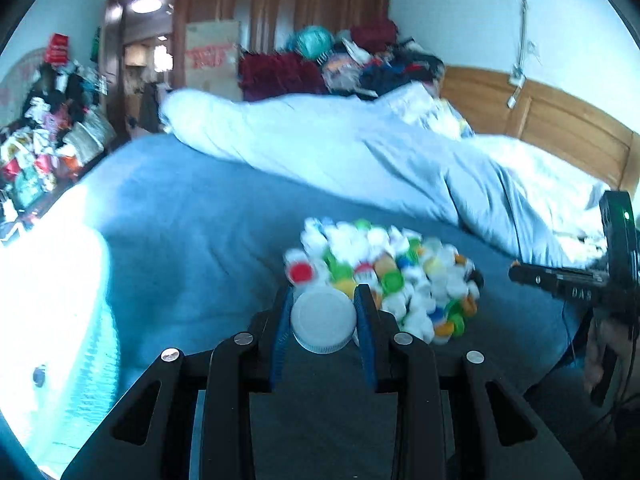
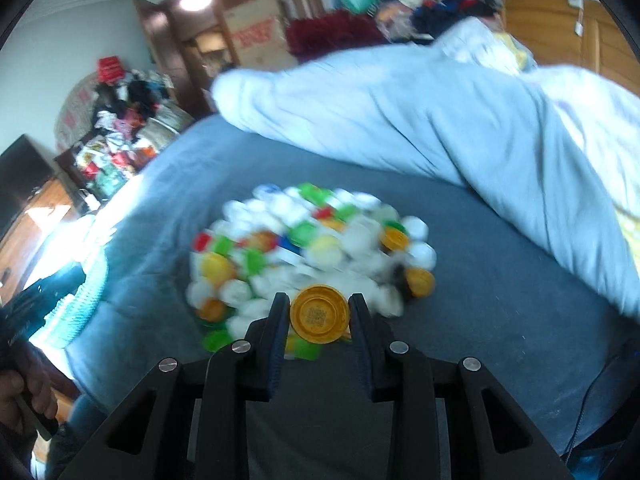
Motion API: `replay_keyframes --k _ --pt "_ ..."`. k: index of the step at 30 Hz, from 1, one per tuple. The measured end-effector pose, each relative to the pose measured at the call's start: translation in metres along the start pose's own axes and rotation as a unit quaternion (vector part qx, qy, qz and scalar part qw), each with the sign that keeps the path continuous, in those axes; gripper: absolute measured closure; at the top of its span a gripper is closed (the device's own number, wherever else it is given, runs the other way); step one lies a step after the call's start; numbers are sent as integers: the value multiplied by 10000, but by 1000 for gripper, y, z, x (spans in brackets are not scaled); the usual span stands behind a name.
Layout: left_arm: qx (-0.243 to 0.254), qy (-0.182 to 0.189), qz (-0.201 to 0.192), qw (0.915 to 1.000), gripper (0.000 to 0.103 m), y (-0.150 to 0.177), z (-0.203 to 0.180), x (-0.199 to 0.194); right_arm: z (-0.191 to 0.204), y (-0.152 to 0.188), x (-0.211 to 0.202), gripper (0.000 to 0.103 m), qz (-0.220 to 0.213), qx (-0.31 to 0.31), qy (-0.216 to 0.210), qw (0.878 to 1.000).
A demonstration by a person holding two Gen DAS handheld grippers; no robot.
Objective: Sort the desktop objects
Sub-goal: 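Carry the white and yellow caps over the basket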
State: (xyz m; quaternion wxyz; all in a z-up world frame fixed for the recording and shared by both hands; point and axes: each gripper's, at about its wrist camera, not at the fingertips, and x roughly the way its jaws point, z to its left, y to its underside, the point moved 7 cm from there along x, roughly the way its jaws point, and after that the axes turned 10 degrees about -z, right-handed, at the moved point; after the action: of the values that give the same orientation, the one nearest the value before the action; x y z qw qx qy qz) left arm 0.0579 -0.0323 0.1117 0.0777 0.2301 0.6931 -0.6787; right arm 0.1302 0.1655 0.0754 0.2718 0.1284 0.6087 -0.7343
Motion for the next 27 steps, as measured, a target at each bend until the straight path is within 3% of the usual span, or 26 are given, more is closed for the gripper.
replay_keyframes --k 4,11,19,27 --pt "-37 -517 -264 9983 77 -28 25 -29 36 -24 -10 70 -214 -232 -262 9992" --pt "-230 -1268 -332 9911 77 -49 75 -58 94 -74 -17 70 -601 -558 -669 9944" --pt "-333 -1694 -437 9840 77 -55 106 -76 167 -103 -14 70 -765 -925 -1158 9860" --pt "-560 -2025 -293 9772 77 -51 143 -83 225 -107 -9 70 -670 -1218 -1497 9789"
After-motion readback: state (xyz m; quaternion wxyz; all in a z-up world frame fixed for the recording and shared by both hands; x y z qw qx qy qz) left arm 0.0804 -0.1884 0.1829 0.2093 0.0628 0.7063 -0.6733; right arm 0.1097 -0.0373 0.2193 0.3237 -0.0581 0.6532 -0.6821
